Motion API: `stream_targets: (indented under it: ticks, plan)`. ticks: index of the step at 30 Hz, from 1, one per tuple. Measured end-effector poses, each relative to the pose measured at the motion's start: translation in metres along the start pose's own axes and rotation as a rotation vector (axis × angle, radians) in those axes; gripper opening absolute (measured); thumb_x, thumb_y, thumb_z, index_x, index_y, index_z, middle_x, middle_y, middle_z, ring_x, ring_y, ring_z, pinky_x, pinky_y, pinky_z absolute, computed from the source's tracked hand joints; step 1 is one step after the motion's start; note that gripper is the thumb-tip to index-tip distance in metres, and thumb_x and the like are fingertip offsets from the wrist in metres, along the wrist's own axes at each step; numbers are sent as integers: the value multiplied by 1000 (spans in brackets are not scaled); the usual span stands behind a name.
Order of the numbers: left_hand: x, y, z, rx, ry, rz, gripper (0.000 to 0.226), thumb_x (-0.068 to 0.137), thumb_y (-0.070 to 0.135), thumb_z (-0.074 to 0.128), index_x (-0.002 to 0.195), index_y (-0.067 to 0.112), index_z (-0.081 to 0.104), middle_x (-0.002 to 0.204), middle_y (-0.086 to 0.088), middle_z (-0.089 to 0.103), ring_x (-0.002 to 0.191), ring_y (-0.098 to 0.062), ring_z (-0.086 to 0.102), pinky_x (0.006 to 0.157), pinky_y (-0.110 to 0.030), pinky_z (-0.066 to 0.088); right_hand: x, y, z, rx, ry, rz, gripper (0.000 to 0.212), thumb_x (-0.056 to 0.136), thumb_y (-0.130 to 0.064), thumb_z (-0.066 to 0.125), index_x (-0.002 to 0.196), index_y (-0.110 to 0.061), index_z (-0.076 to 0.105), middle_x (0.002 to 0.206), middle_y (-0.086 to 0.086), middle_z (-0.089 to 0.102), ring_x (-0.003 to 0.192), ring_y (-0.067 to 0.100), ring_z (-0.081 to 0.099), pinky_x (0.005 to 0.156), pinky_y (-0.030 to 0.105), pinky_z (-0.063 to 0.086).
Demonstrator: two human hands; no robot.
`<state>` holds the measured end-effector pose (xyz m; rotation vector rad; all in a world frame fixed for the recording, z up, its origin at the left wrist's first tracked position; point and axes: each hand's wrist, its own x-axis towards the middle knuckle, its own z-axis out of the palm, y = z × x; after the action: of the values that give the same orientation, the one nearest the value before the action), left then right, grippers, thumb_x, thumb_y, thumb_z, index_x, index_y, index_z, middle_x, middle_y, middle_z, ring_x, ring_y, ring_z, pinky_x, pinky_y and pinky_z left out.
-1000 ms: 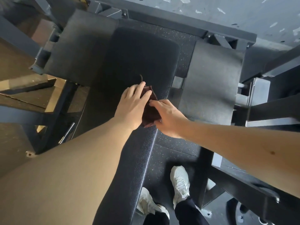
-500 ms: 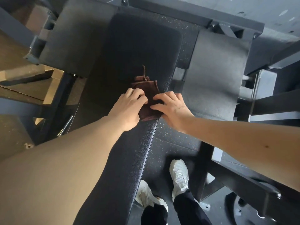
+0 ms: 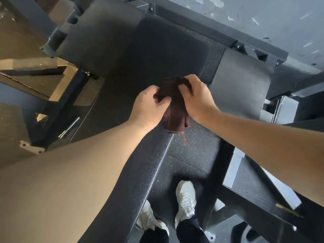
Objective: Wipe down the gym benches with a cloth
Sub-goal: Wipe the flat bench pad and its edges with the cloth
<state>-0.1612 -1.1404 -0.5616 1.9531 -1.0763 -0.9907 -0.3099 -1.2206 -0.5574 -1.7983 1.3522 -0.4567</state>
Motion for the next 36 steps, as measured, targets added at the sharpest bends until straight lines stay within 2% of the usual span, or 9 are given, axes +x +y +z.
stream_targets:
  ticks: [3,5,7,9,14,20,27,32,36]
  plan:
    - [6,8,5,25,-4,-63,22,96,31,66,111,15,67,97,0,73,93,-21,69,87,-43,56,16,-8,-3,-59,33,41,14,102,-26,52,113,-24,60,95,-7,66,90,13,62,73,25,45]
    - [11,8,7,52,18,-127,32,98,29,62,127,18,62,113,0,72,108,-22,66,96,-43,53,24,-8,-1,-175,72,78,31,101,-25,53,132,-24,52,118,-1,63,110,22,59,84,32,46]
    - [15,4,6,152,43,-144,39,97,21,58,136,19,57,125,-2,67,120,-24,60,100,-43,51,20,-2,8,-383,37,97,57,100,-30,52,153,-27,30,153,7,39,139,30,37,106,44,39]
    - [17,-4,3,312,77,-117,41,96,15,58,138,19,56,130,-3,61,125,-25,51,99,-45,50,9,4,24,-609,-79,34,71,101,-44,47,161,-34,9,168,10,5,152,38,5,120,52,22]
    - [31,-20,-16,632,156,-56,49,92,24,70,139,16,55,141,-8,50,133,-30,39,101,-45,45,3,29,57,-830,-289,-106,66,105,-57,23,162,-34,-1,168,13,-19,153,38,-21,125,53,-2]
    - [60,-33,-39,888,92,-249,97,82,52,79,156,18,27,162,-15,21,151,-37,15,120,-61,22,44,19,81,-830,-185,45,71,103,-63,16,161,-31,-10,167,14,-23,152,40,-21,124,53,-8]
    - [83,-38,-50,1040,-53,-349,133,69,75,76,162,27,-5,168,-15,-12,154,-41,-12,118,-73,10,121,-5,93,-794,-167,71,67,103,-63,19,160,-40,-8,166,12,-26,150,42,-26,122,59,-11]
    - [101,-38,-53,983,-188,-371,136,70,69,80,162,28,-11,168,-13,-14,154,-45,-7,116,-69,25,125,15,77,-804,-84,-51,61,108,-43,24,163,-25,5,169,9,-14,155,32,-15,126,47,-3]
    - [100,-39,-55,963,-195,-355,137,68,67,83,162,28,-9,168,-13,-13,154,-45,-4,114,-66,33,114,37,54,-793,20,115,60,108,-41,26,163,-24,8,170,9,-11,156,31,-12,126,46,-3]
